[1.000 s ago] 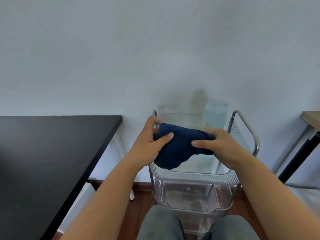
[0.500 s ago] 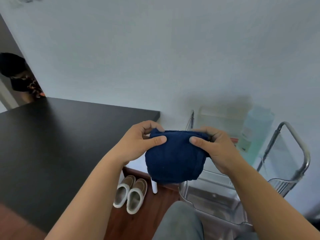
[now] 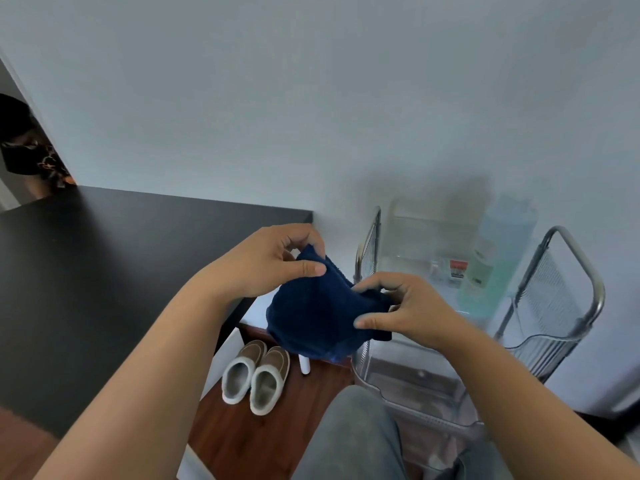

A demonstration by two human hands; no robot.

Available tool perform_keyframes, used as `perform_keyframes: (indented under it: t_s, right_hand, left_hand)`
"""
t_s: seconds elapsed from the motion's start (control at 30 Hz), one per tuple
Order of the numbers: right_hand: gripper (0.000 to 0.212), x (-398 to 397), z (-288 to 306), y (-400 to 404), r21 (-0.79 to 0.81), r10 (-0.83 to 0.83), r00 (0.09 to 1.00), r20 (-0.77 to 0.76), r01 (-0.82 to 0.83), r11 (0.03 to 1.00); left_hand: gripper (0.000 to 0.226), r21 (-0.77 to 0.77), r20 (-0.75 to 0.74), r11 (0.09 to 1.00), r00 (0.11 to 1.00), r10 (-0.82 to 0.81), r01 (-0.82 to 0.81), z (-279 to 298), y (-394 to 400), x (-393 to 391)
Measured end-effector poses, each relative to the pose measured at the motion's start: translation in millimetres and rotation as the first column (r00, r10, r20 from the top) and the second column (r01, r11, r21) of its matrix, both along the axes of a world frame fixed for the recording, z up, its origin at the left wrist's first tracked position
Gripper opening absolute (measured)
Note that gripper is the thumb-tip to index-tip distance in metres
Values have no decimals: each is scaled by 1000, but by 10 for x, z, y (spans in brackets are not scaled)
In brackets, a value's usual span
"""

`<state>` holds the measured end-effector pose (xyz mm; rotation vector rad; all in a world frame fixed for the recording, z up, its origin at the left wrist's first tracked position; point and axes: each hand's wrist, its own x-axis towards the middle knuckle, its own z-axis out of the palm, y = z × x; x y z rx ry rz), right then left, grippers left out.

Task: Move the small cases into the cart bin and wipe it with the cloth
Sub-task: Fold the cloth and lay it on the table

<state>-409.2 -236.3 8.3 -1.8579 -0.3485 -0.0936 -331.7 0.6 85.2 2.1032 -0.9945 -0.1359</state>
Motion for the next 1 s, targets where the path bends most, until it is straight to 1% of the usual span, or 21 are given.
perform_keyframes:
  t_s: [0.1, 0.2, 0.3, 0.37, 0.43, 0.53, 0.63, 0.7, 0.77, 0.8, 0.87, 1.0]
  right_hand:
    - [30, 2, -43, 37, -53, 0, 998, 59, 3, 999]
    - [20, 5, -42, 28, -25, -30, 997, 73, 32, 999]
    - [20, 13, 5, -30, 99, -39, 998, 52, 34, 995]
    - [11, 15, 46, -52, 232, -31, 999, 40, 21, 972]
    - [5, 20, 89, -52, 329, -32, 999, 38, 18, 944]
    - [3, 44, 154, 8, 416, -16, 999, 32, 1, 909]
    - [5, 97, 210, 129, 460, 19, 999, 36, -34, 887]
    - [12, 150, 240, 231, 476, 65, 998, 11, -62, 877]
    - [23, 231, 269, 367, 457, 104, 994, -27, -80, 886]
    - [28, 288, 283, 457, 423, 105, 994, -44, -76, 903]
    - [31, 440, 320, 668, 352, 68, 996, -59, -43, 935]
    - [30, 780, 422, 1118, 303, -67, 997, -38, 75, 950]
  left_hand:
    - [8, -50, -45, 998, 998, -42, 40, 39, 22, 30]
    - [5, -134, -108, 990, 992, -68, 54, 72, 57, 53]
    - [6, -181, -132, 982, 989, -73, 49, 78, 106, 74]
    - [7, -201, -122, 979, 991, -49, 24, 63, 147, 85]
    - [12, -239, -108, 971, 994, -15, -11, 40, 194, 87]
    - [17, -314, -107, 948, 994, 17, -50, -13, 285, 54]
    - [23, -381, -123, 918, 990, 65, -107, -53, 441, 12]
    - [31, -362, -169, 921, 982, 87, -144, -51, 614, 13]
    - [37, -258, -252, 954, 964, 86, -153, -55, 797, 69]
    - [36, -190, -266, 967, 957, 113, -167, -71, 875, 119]
    - [30, -109, -229, 966, 952, 205, -234, -113, 998, 256]
    - [29, -87, -114, 898, 900, 422, -432, -60, 1222, 561]
